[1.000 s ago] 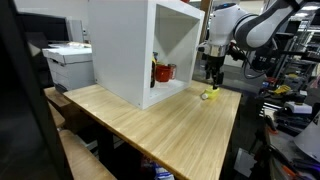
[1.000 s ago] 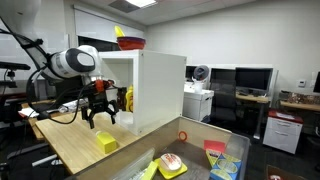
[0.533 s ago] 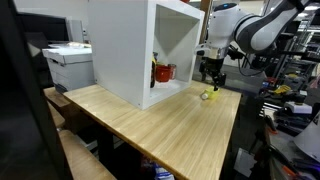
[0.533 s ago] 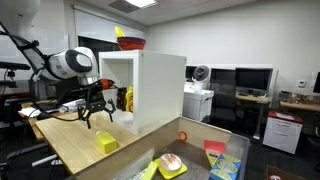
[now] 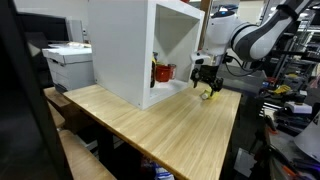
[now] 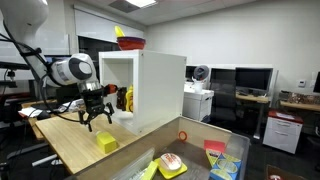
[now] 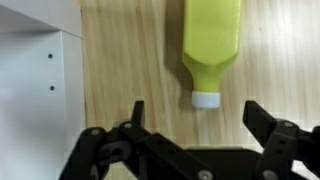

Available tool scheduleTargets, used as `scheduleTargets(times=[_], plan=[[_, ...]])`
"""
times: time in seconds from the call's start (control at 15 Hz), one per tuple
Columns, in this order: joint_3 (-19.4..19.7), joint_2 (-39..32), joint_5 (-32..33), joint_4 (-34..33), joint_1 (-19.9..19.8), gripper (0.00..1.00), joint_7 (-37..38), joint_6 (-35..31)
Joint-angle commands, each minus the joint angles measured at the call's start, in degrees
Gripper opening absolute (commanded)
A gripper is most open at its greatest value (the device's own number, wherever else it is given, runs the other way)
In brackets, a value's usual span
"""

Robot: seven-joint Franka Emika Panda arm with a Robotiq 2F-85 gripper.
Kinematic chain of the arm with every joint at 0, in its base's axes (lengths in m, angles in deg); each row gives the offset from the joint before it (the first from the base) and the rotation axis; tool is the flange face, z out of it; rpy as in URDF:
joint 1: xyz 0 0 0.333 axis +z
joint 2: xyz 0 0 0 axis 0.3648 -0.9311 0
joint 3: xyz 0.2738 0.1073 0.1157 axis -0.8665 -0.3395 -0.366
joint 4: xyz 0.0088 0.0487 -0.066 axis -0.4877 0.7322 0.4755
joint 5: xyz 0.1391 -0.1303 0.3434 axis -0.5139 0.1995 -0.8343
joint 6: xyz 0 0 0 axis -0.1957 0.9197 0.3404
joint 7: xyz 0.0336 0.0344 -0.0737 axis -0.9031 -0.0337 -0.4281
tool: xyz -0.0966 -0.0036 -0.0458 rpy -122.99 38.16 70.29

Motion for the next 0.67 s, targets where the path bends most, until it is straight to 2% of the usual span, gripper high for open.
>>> scheduleTargets(times=[0.0, 0.07, 0.13, 0.27, 0.33, 0.4, 0.47, 0.53, 0.6], plan=[[-0.59, -4.04, 0.59, -1.85, -0.49, 1.0, -9.36, -2.37], [-1.08, -6.86, 0.67, -3.43, -0.73, 0.95, -15.0, -2.53], [0.12, -4.63, 5.53, -3.12, 0.21, 0.71, -9.89, 1.58], [0.29, -4.55, 8.96, -3.67, 0.59, 0.7, -7.43, 4.15], [0.21, -4.59, 10.08, -4.03, 0.72, 0.81, -5.89, 5.81], [0.14, -4.72, 11.32, -4.42, 0.78, 0.78, -3.96, 7.62], [-0.39, -5.12, 10.59, -5.0, 0.8, 0.84, -2.88, 10.48], [-0.85, -5.34, 9.03, -5.63, 0.94, 0.88, -1.65, 13.96], [-1.69, -5.79, 5.08, -6.47, 1.14, 0.96, -1.94, 18.5]])
